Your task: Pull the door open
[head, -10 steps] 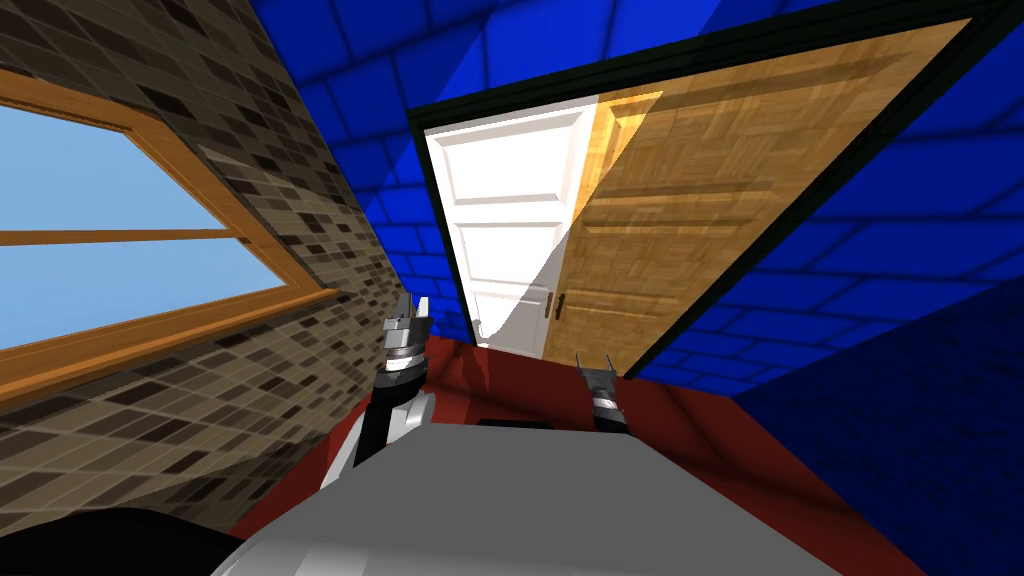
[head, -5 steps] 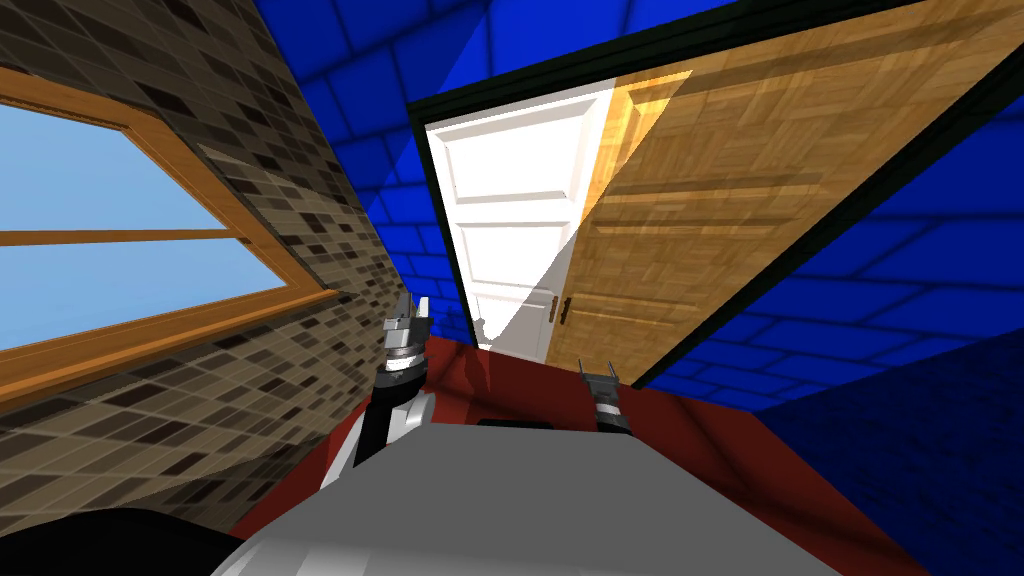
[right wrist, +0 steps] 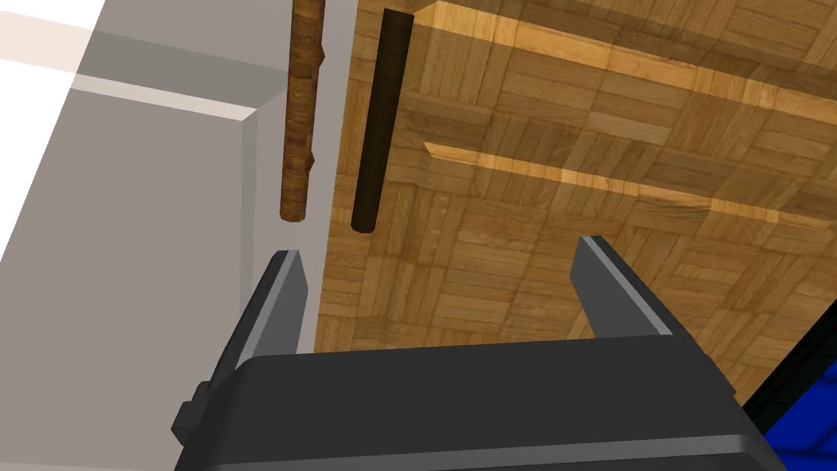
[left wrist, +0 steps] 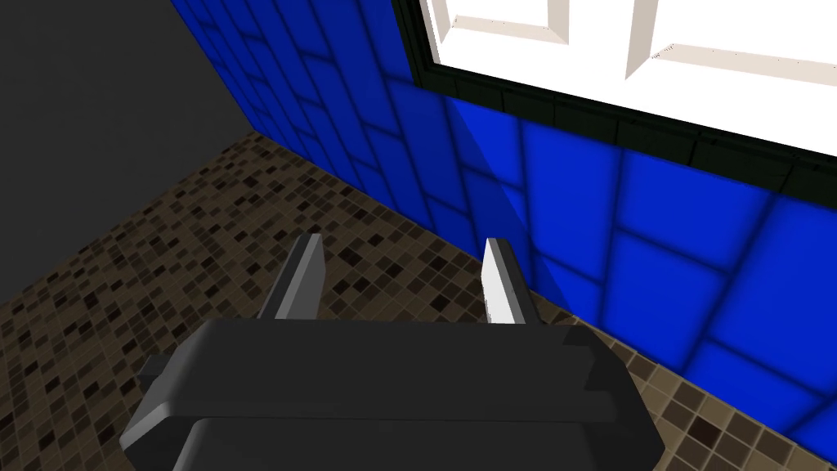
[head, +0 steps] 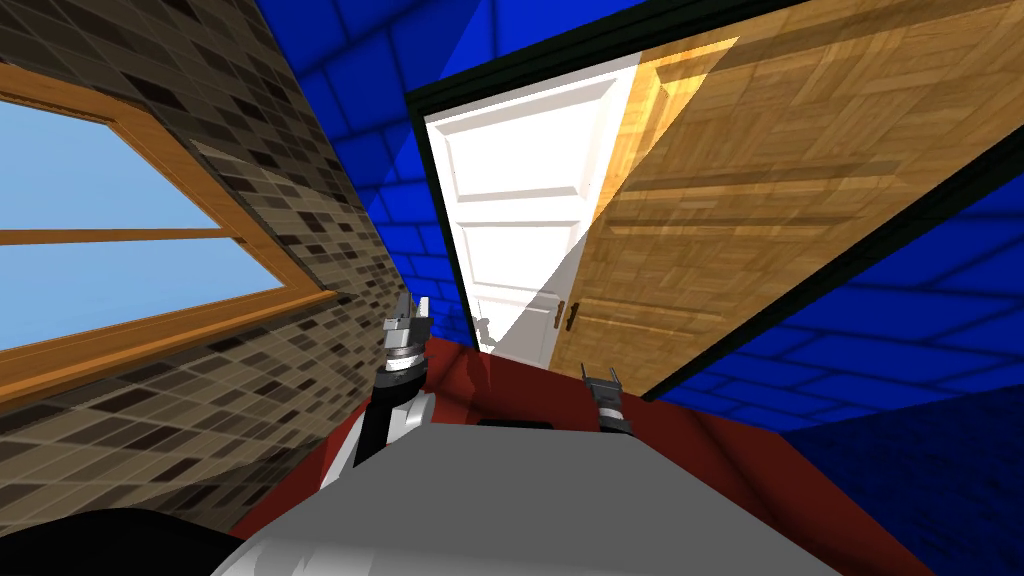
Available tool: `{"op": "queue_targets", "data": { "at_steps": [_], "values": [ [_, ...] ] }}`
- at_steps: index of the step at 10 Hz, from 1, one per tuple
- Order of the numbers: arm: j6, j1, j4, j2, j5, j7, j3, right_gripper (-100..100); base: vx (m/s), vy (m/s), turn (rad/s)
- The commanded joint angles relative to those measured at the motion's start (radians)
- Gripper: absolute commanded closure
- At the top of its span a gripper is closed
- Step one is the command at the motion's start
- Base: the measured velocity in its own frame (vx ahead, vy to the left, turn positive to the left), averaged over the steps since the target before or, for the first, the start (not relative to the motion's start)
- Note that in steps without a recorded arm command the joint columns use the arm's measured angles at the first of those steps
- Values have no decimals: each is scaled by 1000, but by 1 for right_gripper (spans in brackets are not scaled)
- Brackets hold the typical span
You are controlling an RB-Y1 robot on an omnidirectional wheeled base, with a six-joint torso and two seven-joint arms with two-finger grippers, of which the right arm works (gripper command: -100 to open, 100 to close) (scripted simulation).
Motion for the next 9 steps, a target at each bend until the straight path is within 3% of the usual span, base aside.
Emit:
{"op": "queue_targets", "data": {
  "at_steps": [1, 9],
  "values": [
    [-3, -2, 21, -7, -14, -33, 3, -100, 89, 0, 41],
    [-28, -32, 139, -38, -77, -179, 19, -100, 104, -2, 46]
  ]
}}
